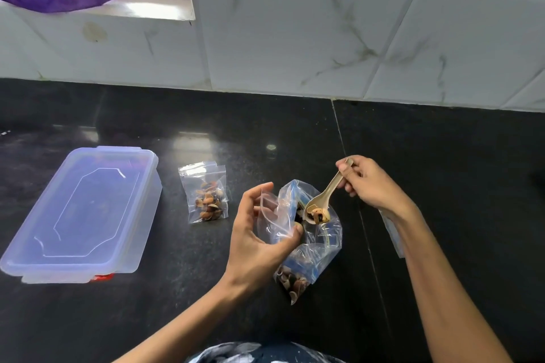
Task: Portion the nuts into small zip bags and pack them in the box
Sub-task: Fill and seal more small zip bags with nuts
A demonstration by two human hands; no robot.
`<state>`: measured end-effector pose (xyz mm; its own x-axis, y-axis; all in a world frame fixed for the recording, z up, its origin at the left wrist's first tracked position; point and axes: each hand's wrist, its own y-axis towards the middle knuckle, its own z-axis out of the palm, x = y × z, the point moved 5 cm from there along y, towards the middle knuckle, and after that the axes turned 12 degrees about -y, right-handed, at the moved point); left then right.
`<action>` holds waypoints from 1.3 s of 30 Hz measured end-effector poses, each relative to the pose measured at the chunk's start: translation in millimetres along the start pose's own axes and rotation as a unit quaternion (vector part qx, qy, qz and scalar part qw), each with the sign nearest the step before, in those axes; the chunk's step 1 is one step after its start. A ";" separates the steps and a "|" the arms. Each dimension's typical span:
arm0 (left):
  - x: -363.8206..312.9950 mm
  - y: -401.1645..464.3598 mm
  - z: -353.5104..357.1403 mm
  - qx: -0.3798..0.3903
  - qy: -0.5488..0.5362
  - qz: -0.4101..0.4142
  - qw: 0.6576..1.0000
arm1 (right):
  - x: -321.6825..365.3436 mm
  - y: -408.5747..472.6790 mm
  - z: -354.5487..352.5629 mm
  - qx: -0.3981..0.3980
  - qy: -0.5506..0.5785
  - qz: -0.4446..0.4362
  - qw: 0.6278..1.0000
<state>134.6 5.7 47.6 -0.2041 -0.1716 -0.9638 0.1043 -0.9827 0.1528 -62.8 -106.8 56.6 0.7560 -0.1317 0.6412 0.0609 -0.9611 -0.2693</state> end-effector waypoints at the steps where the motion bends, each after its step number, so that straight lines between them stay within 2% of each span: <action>1: 0.6 1.5 2.1 0.001 -0.007 -0.006 1.000 | 1.6 -0.7 -2.4 -0.003 0.000 -0.001 1.000; 10: 6.9 8.1 12.7 0.015 -0.012 -0.017 1.000 | 64.3 -20.4 -50.4 -0.092 0.072 -0.103 0.988; 17: 4.6 9.3 9.7 -0.008 -0.024 -0.024 0.999 | 87.1 -40.5 -33.0 -0.111 0.020 -0.136 0.984; 24: 10.9 9.1 8.6 -0.009 -0.020 -0.028 0.999 | 95.9 -59.5 -21.0 -0.169 -0.056 -0.149 0.973; 33: 15.4 12.7 3.9 -0.046 -0.014 -0.028 0.998 | 111.6 -104.6 -7.9 -0.180 -0.084 -0.342 0.919; 39: 15.5 13.5 1.6 -0.046 -0.017 -0.018 0.999 | 103.0 -121.1 -13.3 -0.217 -0.068 -0.374 0.899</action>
<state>131.3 -10.3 35.0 -0.2423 -0.1403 -0.9600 0.1855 -0.9779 0.0961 -0.9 -7.2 164.8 0.6835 0.5930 0.4256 0.3474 -0.7771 0.5248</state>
